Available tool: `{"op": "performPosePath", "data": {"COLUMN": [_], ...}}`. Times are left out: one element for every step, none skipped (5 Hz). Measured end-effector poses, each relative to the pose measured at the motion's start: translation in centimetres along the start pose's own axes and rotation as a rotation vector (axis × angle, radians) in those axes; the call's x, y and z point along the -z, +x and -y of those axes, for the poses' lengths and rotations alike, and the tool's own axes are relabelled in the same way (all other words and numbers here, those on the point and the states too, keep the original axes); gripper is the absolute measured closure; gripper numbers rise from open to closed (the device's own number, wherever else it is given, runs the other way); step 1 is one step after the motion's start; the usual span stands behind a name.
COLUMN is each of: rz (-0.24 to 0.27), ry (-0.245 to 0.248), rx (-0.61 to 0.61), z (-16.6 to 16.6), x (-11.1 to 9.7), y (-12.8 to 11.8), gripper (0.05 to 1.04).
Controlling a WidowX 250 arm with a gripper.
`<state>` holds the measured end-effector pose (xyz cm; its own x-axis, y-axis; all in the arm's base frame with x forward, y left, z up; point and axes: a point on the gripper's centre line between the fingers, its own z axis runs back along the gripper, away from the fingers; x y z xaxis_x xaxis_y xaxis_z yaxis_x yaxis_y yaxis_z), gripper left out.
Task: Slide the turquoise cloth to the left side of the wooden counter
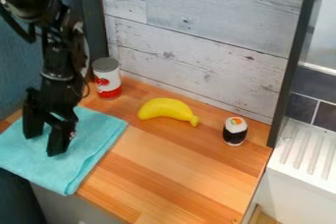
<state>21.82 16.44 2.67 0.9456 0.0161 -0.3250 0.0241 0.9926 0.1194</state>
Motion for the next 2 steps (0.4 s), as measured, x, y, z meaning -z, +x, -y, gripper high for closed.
{"op": "performPosePath", "data": {"rz": [0.081,0.122], "ry": [0.026,0.033], "rx": [-0.039,-0.096], "z": [0.1,0.7], "x": [-2.8,-5.6], "y": [-1.4,-3.8], "gripper": [0.081,0.081]}}
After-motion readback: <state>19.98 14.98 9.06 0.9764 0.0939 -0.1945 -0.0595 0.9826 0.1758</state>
